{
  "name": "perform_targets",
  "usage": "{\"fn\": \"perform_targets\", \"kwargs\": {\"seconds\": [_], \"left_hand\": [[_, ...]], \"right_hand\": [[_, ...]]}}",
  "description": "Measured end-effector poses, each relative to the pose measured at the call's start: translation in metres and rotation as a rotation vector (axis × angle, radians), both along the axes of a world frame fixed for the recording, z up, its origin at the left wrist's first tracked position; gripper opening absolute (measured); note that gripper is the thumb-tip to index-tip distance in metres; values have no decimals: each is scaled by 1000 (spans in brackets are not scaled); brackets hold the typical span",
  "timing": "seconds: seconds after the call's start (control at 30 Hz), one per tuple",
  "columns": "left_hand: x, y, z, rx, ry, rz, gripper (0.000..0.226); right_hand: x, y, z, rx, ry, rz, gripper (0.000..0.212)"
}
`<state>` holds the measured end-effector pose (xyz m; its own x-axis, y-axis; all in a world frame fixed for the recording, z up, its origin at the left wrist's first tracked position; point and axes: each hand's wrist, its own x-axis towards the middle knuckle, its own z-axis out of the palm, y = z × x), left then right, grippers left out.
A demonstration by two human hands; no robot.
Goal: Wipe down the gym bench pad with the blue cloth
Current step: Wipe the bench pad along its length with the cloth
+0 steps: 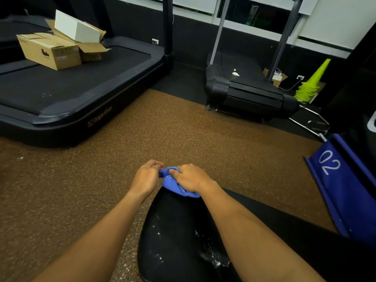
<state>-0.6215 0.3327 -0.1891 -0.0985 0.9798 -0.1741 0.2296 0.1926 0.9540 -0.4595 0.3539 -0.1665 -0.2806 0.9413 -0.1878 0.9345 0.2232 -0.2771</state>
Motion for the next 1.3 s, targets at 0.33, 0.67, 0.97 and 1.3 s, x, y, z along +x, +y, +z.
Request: {"fn": "perform_targets", "kwargs": {"seconds": [0.33, 0.67, 0.97, 1.3], "left_hand": [[56, 4, 19, 166, 196, -238, 34], [83, 8, 13, 24, 288, -456, 53], [78, 9, 13, 94, 199, -383, 42], [72, 13, 14, 60, 93, -337, 39]], "right_hand": [[80, -9, 3, -172, 50, -209, 48], [179, -24, 16, -365, -145, -312, 43], [62, 7, 18, -256, 40, -199, 34], [72, -12, 9, -180, 112, -237, 49]]}}
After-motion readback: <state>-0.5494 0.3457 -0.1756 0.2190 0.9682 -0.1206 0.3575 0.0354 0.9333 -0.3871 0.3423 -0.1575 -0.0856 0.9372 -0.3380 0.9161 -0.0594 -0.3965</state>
